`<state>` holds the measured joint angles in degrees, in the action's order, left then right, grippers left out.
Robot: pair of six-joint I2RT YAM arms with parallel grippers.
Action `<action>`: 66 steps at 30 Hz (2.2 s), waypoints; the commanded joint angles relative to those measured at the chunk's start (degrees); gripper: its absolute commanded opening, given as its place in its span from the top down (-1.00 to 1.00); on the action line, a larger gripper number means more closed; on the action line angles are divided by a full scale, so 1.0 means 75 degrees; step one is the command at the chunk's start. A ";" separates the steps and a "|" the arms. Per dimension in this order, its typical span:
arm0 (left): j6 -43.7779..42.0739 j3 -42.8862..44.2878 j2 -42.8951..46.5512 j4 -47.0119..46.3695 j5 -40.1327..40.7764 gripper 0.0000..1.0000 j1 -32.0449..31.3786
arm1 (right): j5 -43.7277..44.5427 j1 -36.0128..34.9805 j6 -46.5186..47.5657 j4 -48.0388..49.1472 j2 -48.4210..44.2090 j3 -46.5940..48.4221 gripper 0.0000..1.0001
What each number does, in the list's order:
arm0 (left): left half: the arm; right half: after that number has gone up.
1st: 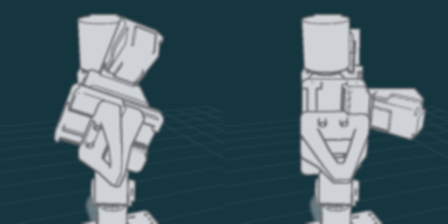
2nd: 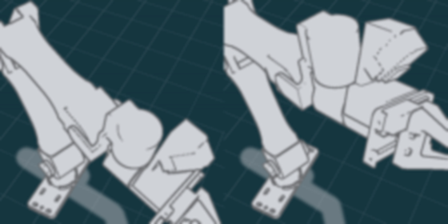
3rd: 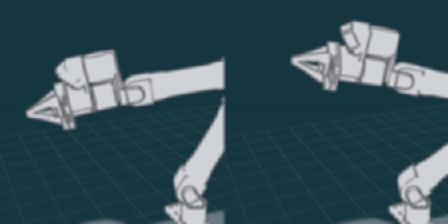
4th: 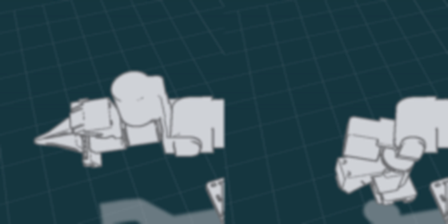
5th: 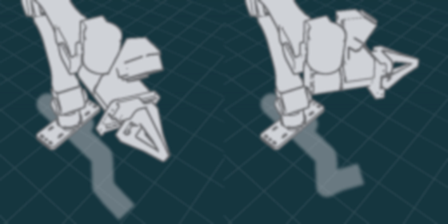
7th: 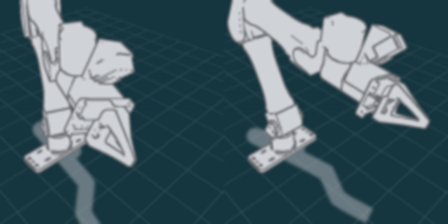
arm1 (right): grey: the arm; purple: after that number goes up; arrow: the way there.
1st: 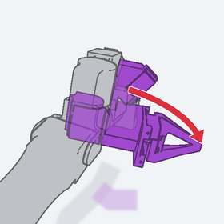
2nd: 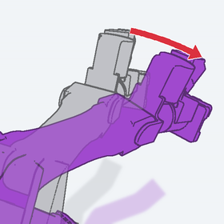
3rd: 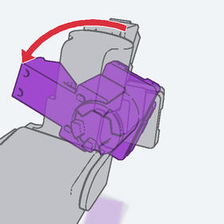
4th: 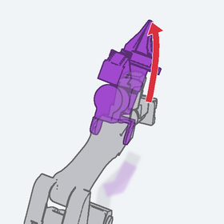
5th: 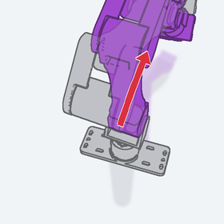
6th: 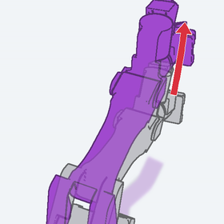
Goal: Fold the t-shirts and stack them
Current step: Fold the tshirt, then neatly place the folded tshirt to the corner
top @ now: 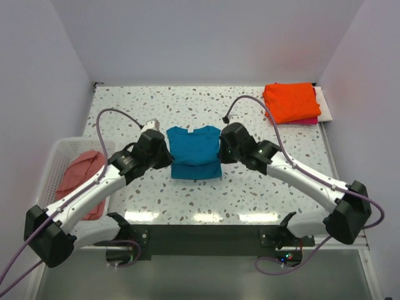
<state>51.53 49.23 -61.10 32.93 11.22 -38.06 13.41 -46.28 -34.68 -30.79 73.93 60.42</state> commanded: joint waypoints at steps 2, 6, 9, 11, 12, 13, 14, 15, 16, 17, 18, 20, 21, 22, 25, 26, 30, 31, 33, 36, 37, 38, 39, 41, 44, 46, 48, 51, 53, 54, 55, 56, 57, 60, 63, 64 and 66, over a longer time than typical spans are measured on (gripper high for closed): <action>-0.1010 0.1237 -0.0980 -0.1423 -0.0687 1.00 0.0902 | -0.0732 0.0767 0.0896 0.0670 0.1156 0.1492 1.00; -0.1187 0.1872 -0.2327 -0.1975 -0.1015 1.00 0.1885 | -0.1563 0.1705 0.1119 0.0800 0.2829 0.2943 1.00; -0.1269 0.2457 -0.3530 -0.2421 -0.1356 1.00 0.2285 | -0.1776 0.2219 0.1190 0.0812 0.4233 0.4090 1.00; -0.1443 0.3006 -0.4248 -0.2817 -0.1786 1.00 0.2566 | -0.2114 0.2420 0.1237 0.0603 0.4940 0.4749 1.00; -0.1549 0.3253 -0.5006 -0.2855 -0.1905 0.96 0.2660 | -0.2232 0.2630 0.1237 0.0566 0.5349 0.5355 0.85; -0.1643 0.3476 -0.5385 -0.3226 -0.2092 0.79 0.2858 | -0.2326 0.2713 0.1248 0.0542 0.5922 0.5617 0.62; -0.1771 0.3827 -0.6015 -0.3509 -0.2732 0.54 0.2953 | -0.2362 0.2795 0.1225 0.0612 0.6183 0.5805 0.09; -0.1935 0.4097 -0.6323 -0.3546 -0.2866 0.09 0.3105 | -0.2443 0.2958 0.1179 0.0647 0.6371 0.6166 -0.13; -0.1983 0.4401 -0.6569 -0.3280 -0.2902 -0.03 0.3164 | -0.2467 0.3030 0.1167 0.0601 0.6686 0.6367 -0.30; -0.2030 0.4845 -0.6839 -0.3161 -0.3042 -0.10 0.3235 | -0.2444 0.3135 0.1155 0.0346 0.6771 0.6543 -0.52; -0.2031 0.4954 -0.6841 -0.3055 -0.3009 -0.22 0.3293 | -0.2409 0.3182 0.1178 0.0239 0.6771 0.6696 -0.65; -0.2031 0.4746 -0.6376 -0.2984 -0.2694 -0.30 0.3376 | -0.2199 0.3229 0.1318 0.0167 0.6469 0.6605 -0.76; -0.2042 0.4559 -0.6164 -0.3054 -0.2553 -0.31 0.3364 | -0.2082 0.3241 0.1354 0.0237 0.6258 0.6163 -0.82; -0.2019 0.4383 -0.5953 -0.2996 -0.2435 -0.31 0.3353 | -0.2104 0.3241 0.1354 0.0307 0.6093 0.5880 -0.82; -0.1832 0.3716 -0.5401 -0.2646 -0.1978 -0.15 0.3248 | -0.2420 0.3241 0.1121 0.0810 0.5507 0.4568 -0.79; -0.1796 0.3609 -0.5191 -0.2563 -0.1884 -0.03 0.3166 | -0.2456 0.3230 0.1062 0.1090 0.5274 0.4275 -0.78; -0.1820 0.3069 -0.4861 -0.2422 -0.1521 0.28 0.2301 | -0.2760 0.3194 0.0769 0.1759 0.5084 0.2974 -0.78; -0.1820 0.2976 -0.4838 -0.2398 -0.1520 0.31 0.2147 | -0.2830 0.3183 0.0733 0.1865 0.5130 0.2890 -0.78; -0.1703 0.2729 -0.4814 -0.2398 -0.1286 0.46 0.1784 | -0.2982 0.3124 0.0733 0.2053 0.5282 0.2854 -0.77; -0.1527 0.2355 -0.4931 -0.2585 -0.1426 0.62 0.1432 | -0.3042 0.2949 0.0651 0.2276 0.5622 0.2935 -0.78; -0.1492 0.2214 -0.4978 -0.2667 -0.1449 0.65 0.1349 | -0.3030 0.2902 0.0628 0.2288 0.5820 0.2971 -0.78; -0.1457 0.2167 -0.5117 -0.2702 -0.1461 0.68 0.1279 | -0.3018 0.2855 0.0569 0.2346 0.5892 0.2982 -0.77; -0.1468 0.2120 -0.5188 -0.2749 -0.1461 0.70 0.1139 | -0.3007 0.2820 0.0522 0.2417 0.5927 0.2936 -0.76; -0.1468 0.2014 -0.5376 -0.2843 -0.1461 0.73 0.1021 | -0.2879 0.2726 0.0347 0.2545 0.6009 0.2866 -0.74; -0.1468 0.1955 -0.5621 -0.2925 -0.1624 0.73 0.0845 | -0.2668 0.2527 0.0229 0.2500 0.6056 0.2819 -0.63; -0.1456 0.1943 -0.5728 -0.2949 -0.1672 0.74 0.0798 | -0.2421 0.2410 0.0159 0.2429 0.6057 0.2830 -0.52; -0.1421 0.1967 -0.5763 -0.2926 -0.1696 0.75 0.0798 | -0.2176 0.2246 0.0112 0.2347 0.6092 0.2830 -0.33; -0.1468 0.2409 -0.5565 -0.2459 -0.1265 0.75 0.0798 | -0.1813 0.2081 0.0135 0.1961 0.6197 0.2971 0.23; -0.1619 0.2739 -0.5342 -0.2154 -0.1099 0.74 0.0798 | -0.1601 0.2069 0.0135 0.1762 0.6221 0.2971 0.57; -0.1678 0.2903 -0.5272 -0.1862 -0.1028 0.74 0.0798 | -0.1531 0.2069 0.0193 0.1680 0.6221 0.3006 0.74; -0.1737 0.3241 -0.5109 -0.1731 -0.0912 0.74 0.0798 | -0.1344 0.2069 0.0240 0.1482 0.6221 0.3052 1.00; -0.1819 0.3395 -0.5026 -0.1603 -0.0887 0.74 0.0809 | -0.1203 0.2069 0.0299 0.1375 0.6209 0.3111 1.00; -0.1843 0.3524 -0.4932 -0.1497 -0.0887 0.73 0.0798 | -0.1109 0.2069 0.0438 0.1281 0.6139 0.3216 1.00; -0.1948 0.3865 -0.4522 -0.1157 -0.0875 0.73 0.0809 | -0.0734 0.2069 0.0848 0.1105 0.5940 0.3369 1.00; -0.2054 0.3959 -0.4112 -0.0934 -0.0864 0.72 0.0821 | -0.0219 0.2128 0.1363 0.0544 0.5834 0.3825 1.00; -0.2089 0.3947 -0.3902 -0.0875 -0.0864 0.71 0.0844 | -0.0055 0.2198 0.1505 0.0183 0.5869 0.3977 1.00; -0.2147 0.3936 -0.3725 -0.0700 -0.0840 0.71 0.0891 | 0.0297 0.2303 0.1949 -0.0229 0.5962 0.4528 1.00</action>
<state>37.69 77.34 -92.07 23.83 3.70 -31.88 8.12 -30.50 -26.76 -26.06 119.37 88.42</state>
